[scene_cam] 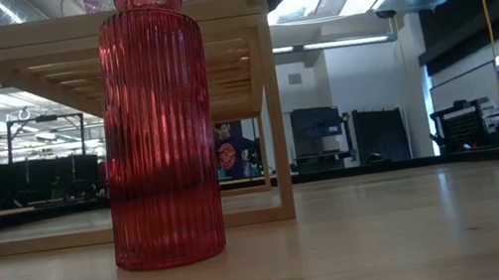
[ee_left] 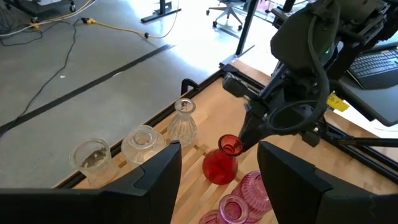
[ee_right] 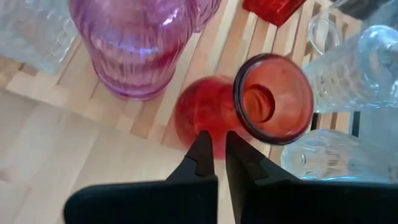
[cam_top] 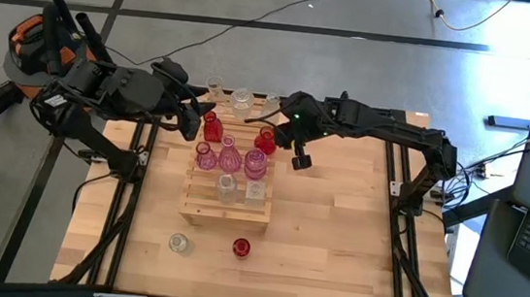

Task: Sort vases onto shelf
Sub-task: Put the red vase on the shelf aligned with the other red vase

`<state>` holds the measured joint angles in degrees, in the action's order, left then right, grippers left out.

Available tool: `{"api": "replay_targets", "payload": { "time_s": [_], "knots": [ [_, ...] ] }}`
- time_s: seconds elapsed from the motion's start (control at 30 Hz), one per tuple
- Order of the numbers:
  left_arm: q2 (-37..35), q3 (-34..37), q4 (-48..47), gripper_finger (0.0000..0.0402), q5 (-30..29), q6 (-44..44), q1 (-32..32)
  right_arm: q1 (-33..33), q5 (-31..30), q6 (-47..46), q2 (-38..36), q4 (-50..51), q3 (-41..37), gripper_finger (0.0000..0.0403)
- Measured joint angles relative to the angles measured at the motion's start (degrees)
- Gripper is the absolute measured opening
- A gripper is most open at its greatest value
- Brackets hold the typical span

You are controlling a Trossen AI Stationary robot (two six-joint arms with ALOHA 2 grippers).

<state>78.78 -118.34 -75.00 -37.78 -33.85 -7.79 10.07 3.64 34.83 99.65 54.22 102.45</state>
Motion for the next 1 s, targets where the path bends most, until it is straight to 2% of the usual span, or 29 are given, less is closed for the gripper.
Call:
{"api": "replay_targets", "payload": {
  "time_s": [1.0],
  "knots": [
    [0.0,0.0,0.0,0.0204,1.0,0.0,0.0,0.1,-0.1,1.1,3.8,-7.4,0.6,0.0]
  ]
}}
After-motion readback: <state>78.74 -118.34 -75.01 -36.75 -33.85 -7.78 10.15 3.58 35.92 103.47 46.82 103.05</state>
